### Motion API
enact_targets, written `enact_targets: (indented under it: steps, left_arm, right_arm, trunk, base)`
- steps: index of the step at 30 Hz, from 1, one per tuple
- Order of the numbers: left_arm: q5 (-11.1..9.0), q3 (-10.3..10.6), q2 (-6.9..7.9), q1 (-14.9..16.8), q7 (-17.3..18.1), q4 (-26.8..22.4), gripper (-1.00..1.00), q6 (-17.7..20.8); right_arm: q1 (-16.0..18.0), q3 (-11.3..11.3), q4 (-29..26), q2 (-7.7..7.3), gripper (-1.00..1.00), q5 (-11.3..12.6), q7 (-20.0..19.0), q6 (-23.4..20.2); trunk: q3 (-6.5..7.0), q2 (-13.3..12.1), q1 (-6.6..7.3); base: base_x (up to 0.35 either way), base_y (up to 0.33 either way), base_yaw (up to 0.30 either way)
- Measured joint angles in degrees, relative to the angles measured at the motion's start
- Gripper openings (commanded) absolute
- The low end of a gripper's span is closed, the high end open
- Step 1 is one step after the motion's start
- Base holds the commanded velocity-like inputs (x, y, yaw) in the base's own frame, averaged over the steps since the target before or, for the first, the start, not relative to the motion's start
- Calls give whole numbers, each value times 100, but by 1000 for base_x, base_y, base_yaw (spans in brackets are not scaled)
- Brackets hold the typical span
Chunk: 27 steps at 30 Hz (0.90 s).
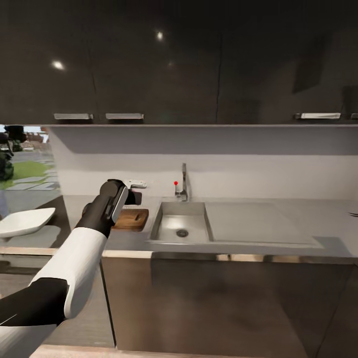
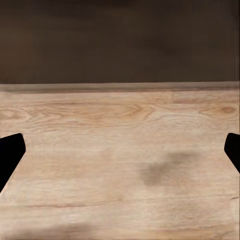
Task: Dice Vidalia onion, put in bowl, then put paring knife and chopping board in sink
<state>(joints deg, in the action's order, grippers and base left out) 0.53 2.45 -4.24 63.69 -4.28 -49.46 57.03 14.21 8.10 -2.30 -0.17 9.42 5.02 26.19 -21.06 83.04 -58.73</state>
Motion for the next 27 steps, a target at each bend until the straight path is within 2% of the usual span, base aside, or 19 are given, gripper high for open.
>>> enact_targets:
  steps: [6,14,21,27]
  left_arm:
    - [-13,0,-6,0,11,122,-100,-3]
    - [-28,6,-32,0,33,470,-100,-19]
    - [-22,15,-53,0,45,734,-100,-41]
    - [-25,14,-57,-1,47,882,-100,-40]
  right_arm:
    - [0,0,0,-6,100,0,0,0]
    - [-1,0,-1,-9,100,0,2,1]
    - [-1,1,-1,-10,100,0,4,3]
    - [0,0,0,-9,100,0,3,3]
  trunk:
    - [38,0,1]
    - [48,0,2]
    - [64,0,0]
    - [73,0,0]
  base:
    - [78,299,154]
    - [218,237,12]
    - [112,69,-164]
    - [6,3,-47]
